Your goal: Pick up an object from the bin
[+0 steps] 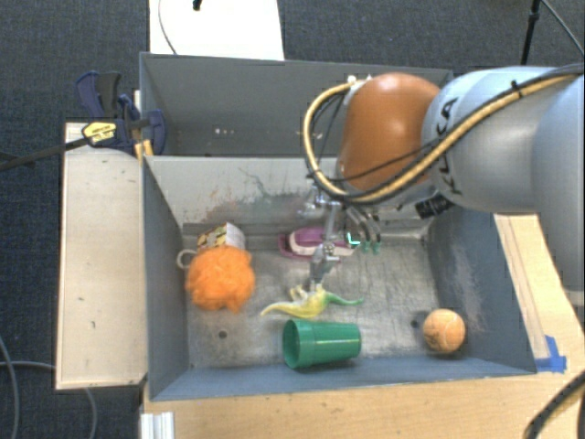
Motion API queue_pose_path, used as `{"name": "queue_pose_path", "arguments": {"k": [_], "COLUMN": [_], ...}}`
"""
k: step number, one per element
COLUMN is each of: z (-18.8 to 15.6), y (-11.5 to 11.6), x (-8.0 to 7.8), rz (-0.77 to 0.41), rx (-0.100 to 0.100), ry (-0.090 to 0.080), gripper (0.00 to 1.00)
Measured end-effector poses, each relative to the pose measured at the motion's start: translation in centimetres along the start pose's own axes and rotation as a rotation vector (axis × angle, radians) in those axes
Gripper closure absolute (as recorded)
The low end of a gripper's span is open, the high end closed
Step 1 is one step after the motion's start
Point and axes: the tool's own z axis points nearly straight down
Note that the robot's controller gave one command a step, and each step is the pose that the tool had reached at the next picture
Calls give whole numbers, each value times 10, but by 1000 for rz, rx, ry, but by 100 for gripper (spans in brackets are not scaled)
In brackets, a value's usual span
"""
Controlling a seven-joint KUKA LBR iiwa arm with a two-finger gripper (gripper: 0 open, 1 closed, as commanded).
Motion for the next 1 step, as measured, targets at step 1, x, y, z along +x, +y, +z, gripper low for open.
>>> {"name": "queue_pose_path", "arguments": {"k": [1], "z": [0], "y": [0], "x": [0], "rz": [1], "rx": [0], "ry": [0], "gripper": [0]}}
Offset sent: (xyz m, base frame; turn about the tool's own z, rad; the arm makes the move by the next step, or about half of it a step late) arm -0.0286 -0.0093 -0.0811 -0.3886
